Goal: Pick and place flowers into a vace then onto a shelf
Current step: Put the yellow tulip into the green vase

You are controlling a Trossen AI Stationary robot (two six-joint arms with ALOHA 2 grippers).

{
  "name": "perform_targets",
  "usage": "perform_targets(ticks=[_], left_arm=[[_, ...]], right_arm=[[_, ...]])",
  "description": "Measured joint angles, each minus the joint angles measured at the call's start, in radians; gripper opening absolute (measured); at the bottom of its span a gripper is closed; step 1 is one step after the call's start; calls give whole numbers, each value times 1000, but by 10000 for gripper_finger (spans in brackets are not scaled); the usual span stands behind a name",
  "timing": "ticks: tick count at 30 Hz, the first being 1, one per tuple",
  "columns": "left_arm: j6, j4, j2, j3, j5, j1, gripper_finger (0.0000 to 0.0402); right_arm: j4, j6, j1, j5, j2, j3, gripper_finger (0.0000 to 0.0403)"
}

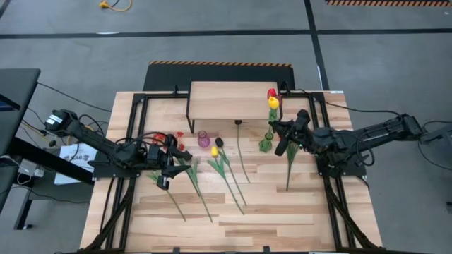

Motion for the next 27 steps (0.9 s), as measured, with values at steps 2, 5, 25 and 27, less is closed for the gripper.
perform_targets(ticks=[2, 5, 25, 27], left_arm=[[0, 0, 0, 0, 4, 0, 162], [0, 2, 0, 0, 26, 0, 162], [-4, 10, 0, 0, 42, 0, 162], [-4, 10, 0, 0, 42, 0, 162]], right_arm=[[-7, -1, 0, 0, 0, 0, 9], [-11, -1, 0, 0, 0, 0, 16], [-173, 8, 48, -33, -14, 10, 139], [-236, 25, 62, -50, -22, 25, 154]])
